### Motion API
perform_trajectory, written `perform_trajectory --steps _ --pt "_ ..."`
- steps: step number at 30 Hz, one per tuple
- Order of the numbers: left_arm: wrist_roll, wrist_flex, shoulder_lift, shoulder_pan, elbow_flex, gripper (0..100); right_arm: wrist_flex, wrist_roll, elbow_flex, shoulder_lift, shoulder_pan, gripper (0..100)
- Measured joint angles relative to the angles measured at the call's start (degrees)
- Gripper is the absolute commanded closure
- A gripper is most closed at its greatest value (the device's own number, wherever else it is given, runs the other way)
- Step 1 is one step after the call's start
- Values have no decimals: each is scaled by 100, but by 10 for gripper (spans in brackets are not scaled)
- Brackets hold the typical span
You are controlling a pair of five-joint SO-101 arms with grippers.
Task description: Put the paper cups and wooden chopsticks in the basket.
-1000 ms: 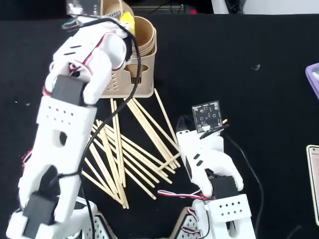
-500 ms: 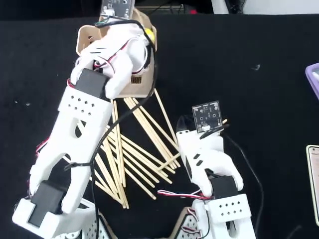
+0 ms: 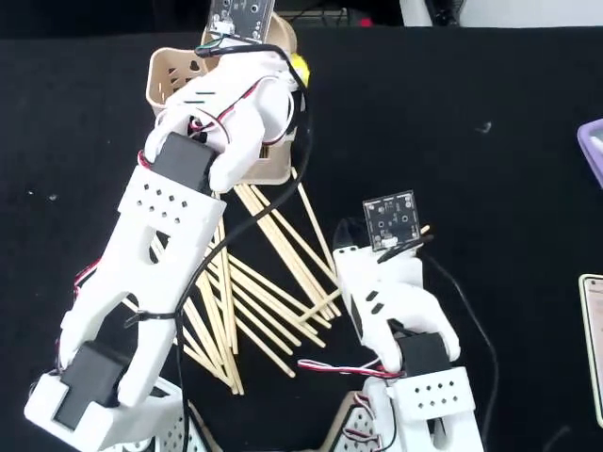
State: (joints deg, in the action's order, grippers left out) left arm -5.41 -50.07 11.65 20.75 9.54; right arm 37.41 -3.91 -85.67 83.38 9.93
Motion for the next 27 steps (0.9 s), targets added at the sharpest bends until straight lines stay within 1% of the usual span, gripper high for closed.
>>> perform_trajectory --steps 4,8,11,14,18,27 --pt "0 -571 0 -62 448 970 0 0 0 0 0 987" --pt "-18 -923 0 -202 818 970 0 0 0 0 0 987" --pt "176 -1134 -79 -290 853 970 0 0 0 0 0 987" --pt "343 -1284 -369 -273 905 970 0 0 0 0 0 987" --pt "343 -1451 -738 -299 1301 970 0 0 0 0 0 987" --pt "352 -2277 -1618 -290 2699 970 0 0 0 0 0 987"
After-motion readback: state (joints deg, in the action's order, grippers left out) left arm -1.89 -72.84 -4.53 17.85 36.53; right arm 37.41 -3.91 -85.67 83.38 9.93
